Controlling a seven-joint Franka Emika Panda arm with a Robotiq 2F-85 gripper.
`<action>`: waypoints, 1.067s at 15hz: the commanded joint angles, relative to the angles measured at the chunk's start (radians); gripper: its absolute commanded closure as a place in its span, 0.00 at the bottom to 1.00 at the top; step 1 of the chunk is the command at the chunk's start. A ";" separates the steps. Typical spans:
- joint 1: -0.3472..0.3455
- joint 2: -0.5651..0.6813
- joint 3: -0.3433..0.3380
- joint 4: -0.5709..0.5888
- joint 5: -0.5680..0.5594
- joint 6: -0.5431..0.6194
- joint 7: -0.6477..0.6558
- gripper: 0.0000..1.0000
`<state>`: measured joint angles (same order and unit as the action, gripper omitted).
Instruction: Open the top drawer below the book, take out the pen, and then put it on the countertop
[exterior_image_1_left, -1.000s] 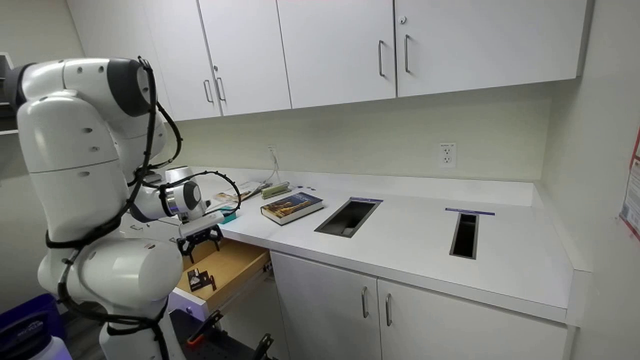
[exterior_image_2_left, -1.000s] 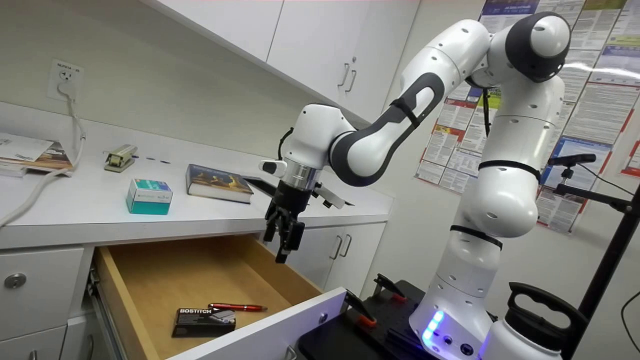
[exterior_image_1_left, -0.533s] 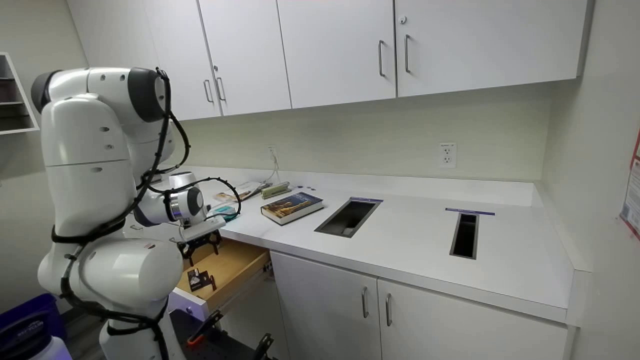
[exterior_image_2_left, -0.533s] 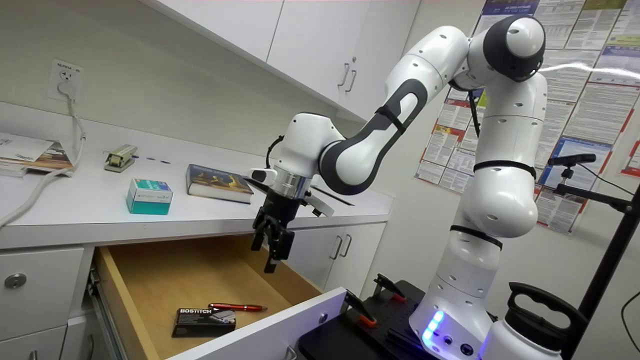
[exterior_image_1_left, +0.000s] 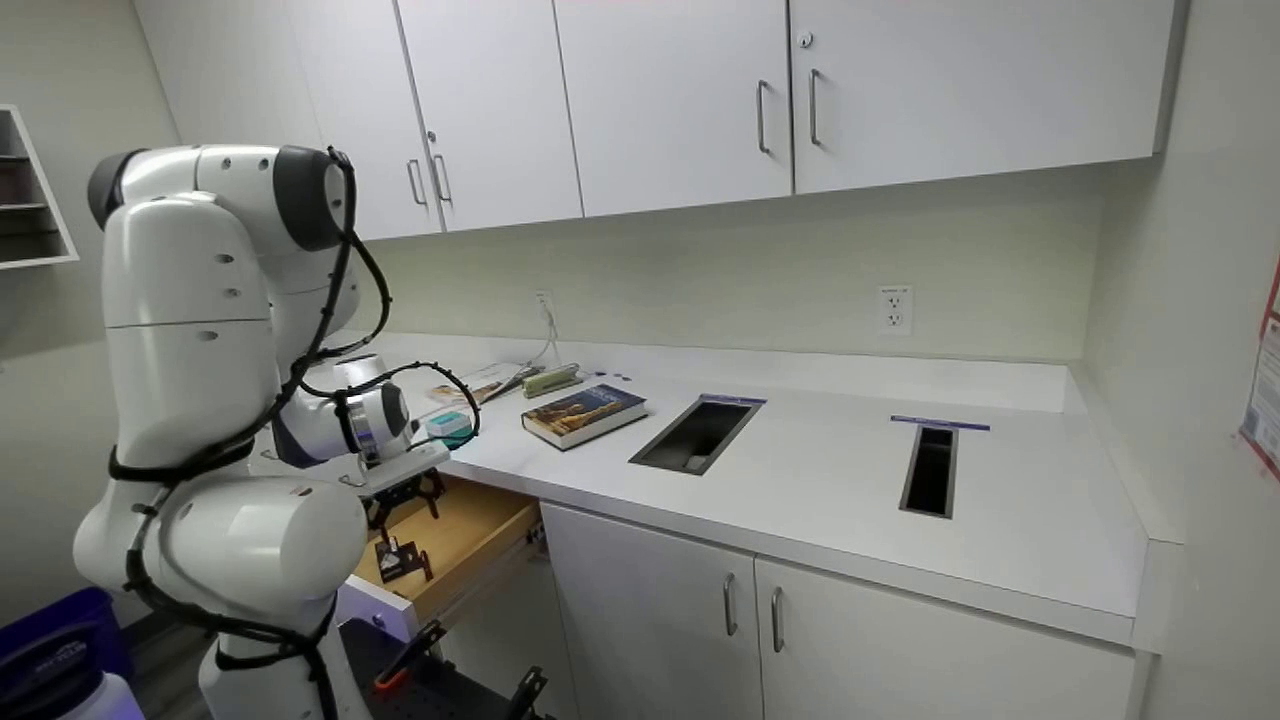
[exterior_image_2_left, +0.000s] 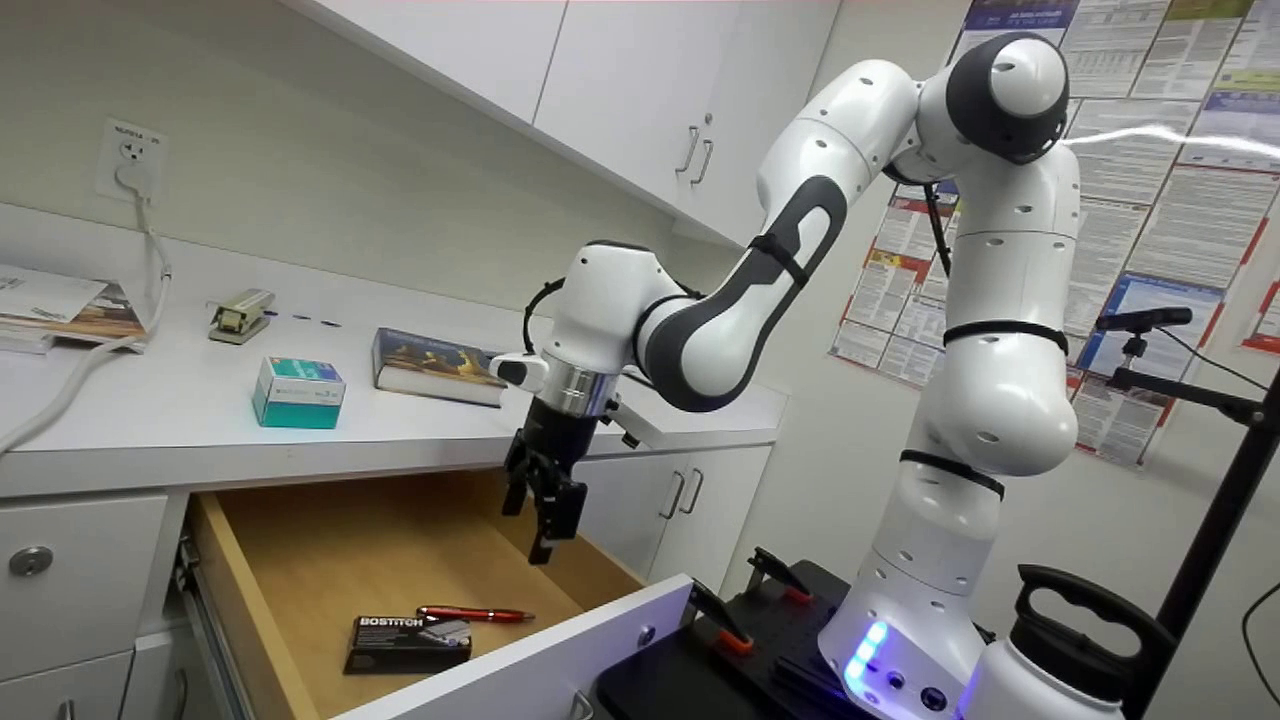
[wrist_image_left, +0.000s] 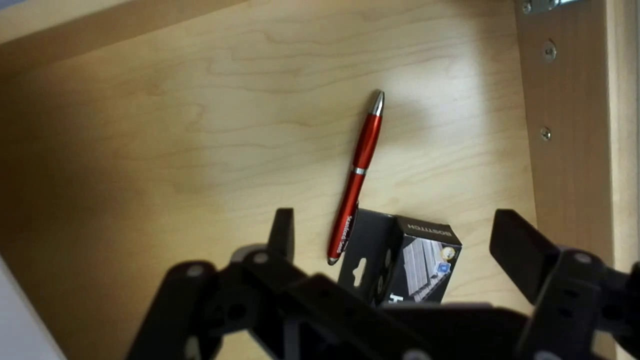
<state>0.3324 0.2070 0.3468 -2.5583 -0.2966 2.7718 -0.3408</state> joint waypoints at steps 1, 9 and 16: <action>0.069 0.078 -0.078 0.049 -0.147 0.024 0.155 0.00; 0.130 0.256 -0.176 0.143 -0.296 0.144 0.254 0.03; 0.239 0.360 -0.291 0.236 -0.341 0.197 0.297 0.42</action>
<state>0.5092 0.5297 0.1139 -2.3660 -0.6008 2.9374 -0.1029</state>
